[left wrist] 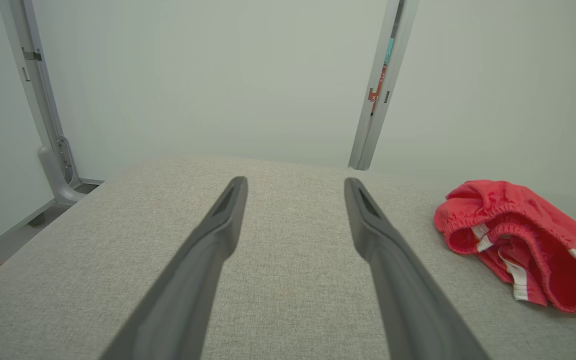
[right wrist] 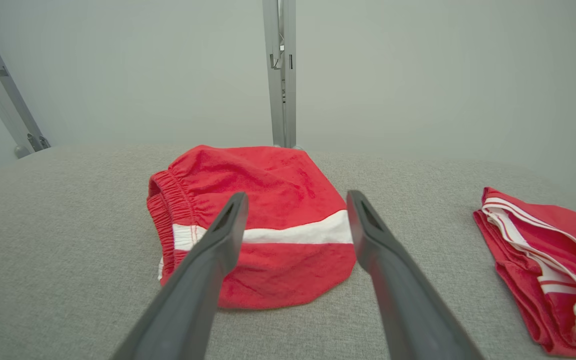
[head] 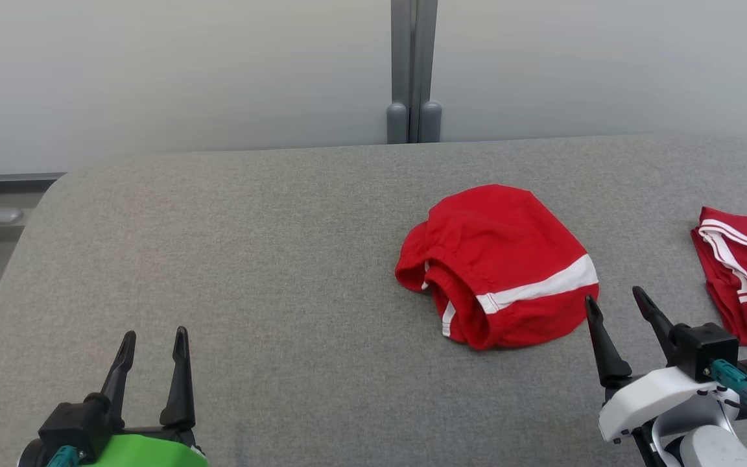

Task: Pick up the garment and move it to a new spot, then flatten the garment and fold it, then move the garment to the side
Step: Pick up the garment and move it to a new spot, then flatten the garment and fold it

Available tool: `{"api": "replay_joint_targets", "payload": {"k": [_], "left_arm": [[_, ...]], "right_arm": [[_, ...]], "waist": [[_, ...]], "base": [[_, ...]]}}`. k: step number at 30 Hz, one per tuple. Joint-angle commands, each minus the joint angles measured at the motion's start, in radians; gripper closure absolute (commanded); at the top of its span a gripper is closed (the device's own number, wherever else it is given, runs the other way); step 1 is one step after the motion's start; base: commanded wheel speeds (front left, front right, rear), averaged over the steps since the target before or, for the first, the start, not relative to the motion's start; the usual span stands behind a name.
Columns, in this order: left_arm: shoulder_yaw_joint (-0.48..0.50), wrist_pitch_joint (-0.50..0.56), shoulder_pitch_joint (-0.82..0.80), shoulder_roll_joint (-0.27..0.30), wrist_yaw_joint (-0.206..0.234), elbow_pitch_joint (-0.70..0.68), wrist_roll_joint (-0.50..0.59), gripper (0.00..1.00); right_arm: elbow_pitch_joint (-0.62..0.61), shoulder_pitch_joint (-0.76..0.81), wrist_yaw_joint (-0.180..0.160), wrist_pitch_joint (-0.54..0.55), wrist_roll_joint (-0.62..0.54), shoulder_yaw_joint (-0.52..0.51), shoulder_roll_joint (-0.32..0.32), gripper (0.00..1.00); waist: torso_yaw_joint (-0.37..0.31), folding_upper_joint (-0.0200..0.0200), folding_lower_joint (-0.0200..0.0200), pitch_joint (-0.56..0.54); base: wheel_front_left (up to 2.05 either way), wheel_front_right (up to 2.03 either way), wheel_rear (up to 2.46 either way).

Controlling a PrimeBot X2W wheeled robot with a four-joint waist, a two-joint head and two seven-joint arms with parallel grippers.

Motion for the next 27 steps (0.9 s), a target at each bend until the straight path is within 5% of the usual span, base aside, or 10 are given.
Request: {"api": "replay_joint_targets", "payload": {"k": [1, 27], "left_arm": [[0.007, -0.002, 0.015, -0.002, -0.007, 0.004, 0.006, 0.0], [-0.037, 0.0, -0.077, -0.027, -0.032, 0.072, 0.022, 0.0]], "right_arm": [[0.002, 0.004, -0.002, -0.007, -0.006, -0.002, 0.002, 0.0], [-0.018, -0.01, -0.002, 0.001, -0.011, 0.007, 0.004, 0.0]], "waist": [[0.0, -0.0001, 0.0, 0.0], [-0.044, -0.0001, 0.0, 0.016]], "base": [[0.0, 0.0, 0.0], [0.0, 0.0, 0.0]]}}
